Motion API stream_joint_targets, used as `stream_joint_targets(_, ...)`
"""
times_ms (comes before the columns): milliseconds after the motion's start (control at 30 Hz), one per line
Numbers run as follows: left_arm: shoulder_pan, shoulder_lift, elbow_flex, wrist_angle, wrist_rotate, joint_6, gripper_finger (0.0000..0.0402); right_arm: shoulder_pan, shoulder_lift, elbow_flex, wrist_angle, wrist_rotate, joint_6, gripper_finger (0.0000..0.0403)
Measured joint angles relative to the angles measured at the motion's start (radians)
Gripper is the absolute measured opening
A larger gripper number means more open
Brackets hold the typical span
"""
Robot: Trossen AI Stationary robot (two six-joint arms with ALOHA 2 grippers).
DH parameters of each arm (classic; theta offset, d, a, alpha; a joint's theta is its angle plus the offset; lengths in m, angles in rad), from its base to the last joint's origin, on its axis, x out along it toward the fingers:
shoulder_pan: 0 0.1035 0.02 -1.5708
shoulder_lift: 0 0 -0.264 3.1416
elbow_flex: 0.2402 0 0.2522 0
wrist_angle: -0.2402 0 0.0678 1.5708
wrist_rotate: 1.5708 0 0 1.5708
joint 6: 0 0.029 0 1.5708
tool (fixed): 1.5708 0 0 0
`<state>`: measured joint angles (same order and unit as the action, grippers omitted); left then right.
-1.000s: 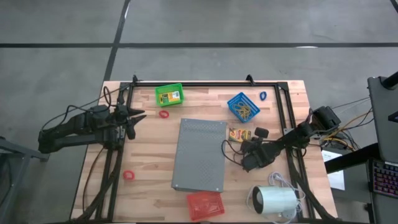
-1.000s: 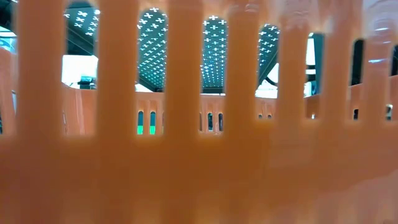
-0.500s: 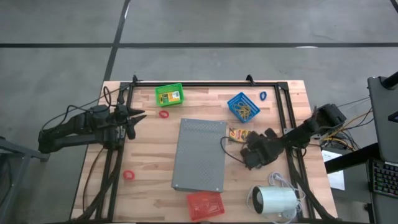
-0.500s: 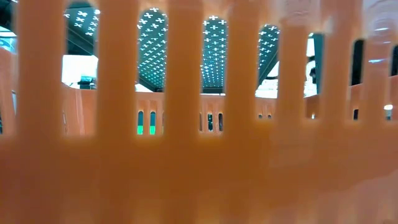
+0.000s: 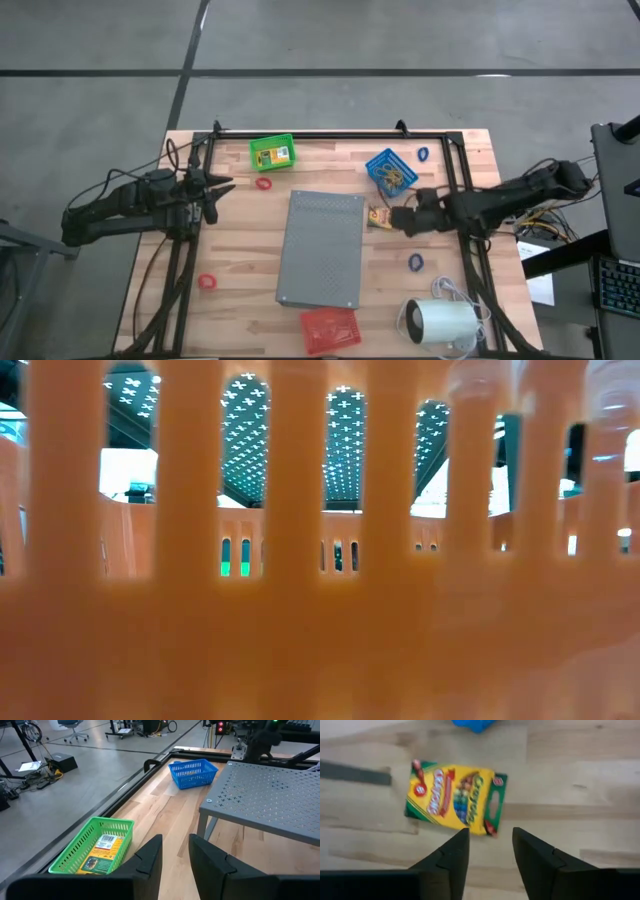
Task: Pick & Place Office Desk Supplies
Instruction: Put the yellow crayon box into the green basket
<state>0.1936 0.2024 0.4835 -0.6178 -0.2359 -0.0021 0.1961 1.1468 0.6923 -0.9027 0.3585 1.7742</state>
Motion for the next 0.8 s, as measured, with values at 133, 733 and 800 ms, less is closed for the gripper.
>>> stream_joint_targets(133, 0.000, 0.000, 0.000, 0.000, 0.000, 0.000, 0.0098, -0.101, 0.008, -0.011, 0.037, -0.045, -0.075, 0.0186)
stream_joint_targets(733, 0.000, 0.000, 0.000, 0.000, 0.000, 0.000, 0.0098, -0.239, 0.224, -0.016, 0.181, -0.277, -0.066, 0.0203)
stream_joint_targets(800, 0.000, 0.000, 0.000, 0.000, 0.000, 0.000, 0.0098, -0.240, 0.242, -0.016, 0.191, -0.281, -0.062, 0.0203)
